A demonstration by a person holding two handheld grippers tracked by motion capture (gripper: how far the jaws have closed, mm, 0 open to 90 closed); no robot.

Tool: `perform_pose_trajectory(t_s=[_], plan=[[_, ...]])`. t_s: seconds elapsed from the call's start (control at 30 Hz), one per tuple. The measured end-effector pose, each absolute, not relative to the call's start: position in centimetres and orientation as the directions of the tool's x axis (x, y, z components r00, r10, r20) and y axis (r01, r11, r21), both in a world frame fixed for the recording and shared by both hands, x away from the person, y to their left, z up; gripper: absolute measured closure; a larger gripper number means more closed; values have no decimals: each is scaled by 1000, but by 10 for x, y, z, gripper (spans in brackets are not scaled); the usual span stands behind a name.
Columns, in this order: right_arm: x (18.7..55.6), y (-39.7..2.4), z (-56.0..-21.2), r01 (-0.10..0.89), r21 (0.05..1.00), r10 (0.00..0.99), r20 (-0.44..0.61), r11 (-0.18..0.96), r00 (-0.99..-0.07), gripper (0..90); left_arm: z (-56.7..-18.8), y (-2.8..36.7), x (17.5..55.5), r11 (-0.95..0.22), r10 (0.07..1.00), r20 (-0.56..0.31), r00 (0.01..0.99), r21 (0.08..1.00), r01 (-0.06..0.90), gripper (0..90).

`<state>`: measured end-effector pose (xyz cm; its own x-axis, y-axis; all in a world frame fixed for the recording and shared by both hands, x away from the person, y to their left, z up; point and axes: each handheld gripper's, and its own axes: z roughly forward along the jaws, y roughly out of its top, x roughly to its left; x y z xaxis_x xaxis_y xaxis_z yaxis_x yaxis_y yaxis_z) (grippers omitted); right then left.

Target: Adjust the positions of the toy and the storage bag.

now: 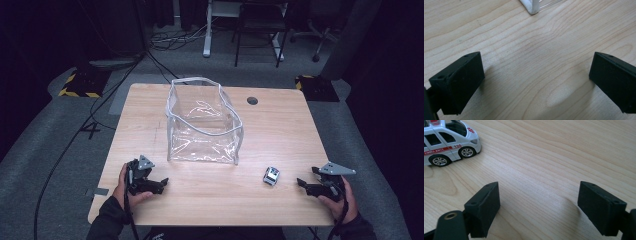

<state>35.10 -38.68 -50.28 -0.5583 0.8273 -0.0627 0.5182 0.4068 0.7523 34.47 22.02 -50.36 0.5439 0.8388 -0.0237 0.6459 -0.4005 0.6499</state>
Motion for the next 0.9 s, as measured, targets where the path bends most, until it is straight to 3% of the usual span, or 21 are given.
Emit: perform_pose_trajectory(t_s=[0.73, 0.9], plan=[[349, -383, -503, 514, 755, 818, -50, 407, -574, 179, -504, 220, 344, -402, 840, -15, 543, 655, 640, 5], [346, -371, -503, 508, 745, 787, -37, 432, -616, 172, -504, 220, 344, -402, 840, -15, 543, 655, 640, 5]])
